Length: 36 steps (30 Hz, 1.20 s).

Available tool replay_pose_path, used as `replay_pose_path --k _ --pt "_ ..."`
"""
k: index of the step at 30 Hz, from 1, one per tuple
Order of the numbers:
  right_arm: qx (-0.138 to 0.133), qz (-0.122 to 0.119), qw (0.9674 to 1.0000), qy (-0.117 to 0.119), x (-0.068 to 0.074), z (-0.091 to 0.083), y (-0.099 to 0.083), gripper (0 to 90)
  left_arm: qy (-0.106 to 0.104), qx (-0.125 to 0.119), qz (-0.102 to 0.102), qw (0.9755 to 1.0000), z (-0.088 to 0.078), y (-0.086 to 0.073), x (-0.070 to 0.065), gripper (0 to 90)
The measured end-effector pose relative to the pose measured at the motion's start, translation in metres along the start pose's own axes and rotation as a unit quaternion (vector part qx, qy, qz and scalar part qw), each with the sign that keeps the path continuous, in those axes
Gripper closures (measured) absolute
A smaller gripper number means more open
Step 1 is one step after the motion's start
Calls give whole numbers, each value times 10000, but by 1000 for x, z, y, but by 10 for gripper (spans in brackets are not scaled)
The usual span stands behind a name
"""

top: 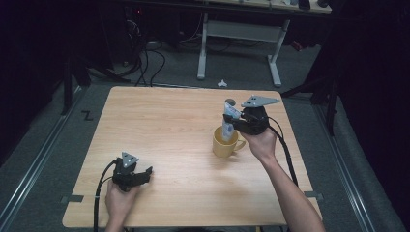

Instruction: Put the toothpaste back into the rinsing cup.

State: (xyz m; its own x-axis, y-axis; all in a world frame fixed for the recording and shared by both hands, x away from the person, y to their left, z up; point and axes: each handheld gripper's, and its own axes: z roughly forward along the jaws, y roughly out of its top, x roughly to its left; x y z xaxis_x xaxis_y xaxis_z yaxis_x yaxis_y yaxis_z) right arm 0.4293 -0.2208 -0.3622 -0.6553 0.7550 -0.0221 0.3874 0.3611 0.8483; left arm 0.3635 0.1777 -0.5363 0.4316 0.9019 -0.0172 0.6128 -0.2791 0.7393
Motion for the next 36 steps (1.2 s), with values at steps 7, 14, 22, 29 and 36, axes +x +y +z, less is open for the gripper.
replay_pose_path --k 7,14,22,29,36 --pt "48 130 9999 -22 -3 7 -8 707 1 0 1 10000 0 0 0 246" --pt "65 158 9999 -18 -4 10 -10 707 1 -1 1 10000 0 0 0 246" --pt "114 207 9997 -55 -5 17 -16 705 2 -1 3 10000 0 0 0 246" --pt "197 224 9995 -107 -6 21 -25 705 -1 -1 1 10000 0 0 0 246" --pt "231 217 9994 -118 -4 28 -26 703 -4 0 6 10000 0 0 0 246"
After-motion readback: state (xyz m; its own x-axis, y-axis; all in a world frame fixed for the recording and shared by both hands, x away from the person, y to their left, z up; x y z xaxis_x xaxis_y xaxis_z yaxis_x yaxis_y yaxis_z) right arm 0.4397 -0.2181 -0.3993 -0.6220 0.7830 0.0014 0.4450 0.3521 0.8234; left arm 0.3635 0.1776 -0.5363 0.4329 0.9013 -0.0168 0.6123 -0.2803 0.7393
